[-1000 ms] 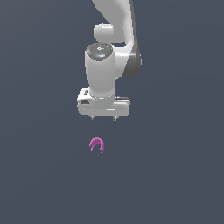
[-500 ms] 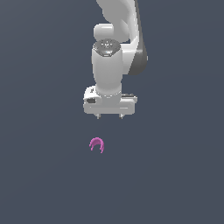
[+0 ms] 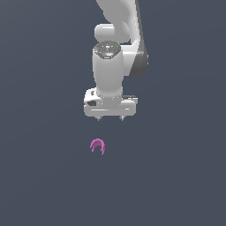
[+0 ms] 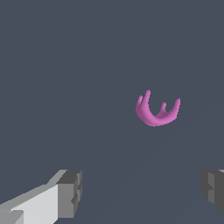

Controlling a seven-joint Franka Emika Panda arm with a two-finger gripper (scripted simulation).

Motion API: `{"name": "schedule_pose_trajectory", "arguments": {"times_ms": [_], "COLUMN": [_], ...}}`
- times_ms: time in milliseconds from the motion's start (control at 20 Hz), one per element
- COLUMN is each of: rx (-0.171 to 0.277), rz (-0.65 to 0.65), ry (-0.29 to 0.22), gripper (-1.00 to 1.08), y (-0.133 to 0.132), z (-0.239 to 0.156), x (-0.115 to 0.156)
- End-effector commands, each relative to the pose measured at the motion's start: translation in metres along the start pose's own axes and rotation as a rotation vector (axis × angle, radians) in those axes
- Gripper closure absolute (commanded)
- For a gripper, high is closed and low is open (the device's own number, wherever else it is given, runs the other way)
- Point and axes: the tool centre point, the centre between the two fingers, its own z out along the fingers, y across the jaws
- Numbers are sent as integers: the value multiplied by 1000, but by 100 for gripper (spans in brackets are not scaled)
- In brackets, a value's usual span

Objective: Pick up the object and move it to a goal position.

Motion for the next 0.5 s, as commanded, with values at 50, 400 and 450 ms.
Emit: {"name": "schedule_pose_trajectory", "arguments": {"times_ms": [50,400,450], "rx": [-2,-8,-9], "rz": [-42,-179,-203], "ry": [-2,-8,-10], "gripper": [-92,-92,-92], "y": [2,8,9], "z": [3,14,16], "x": [2,9,10]}}
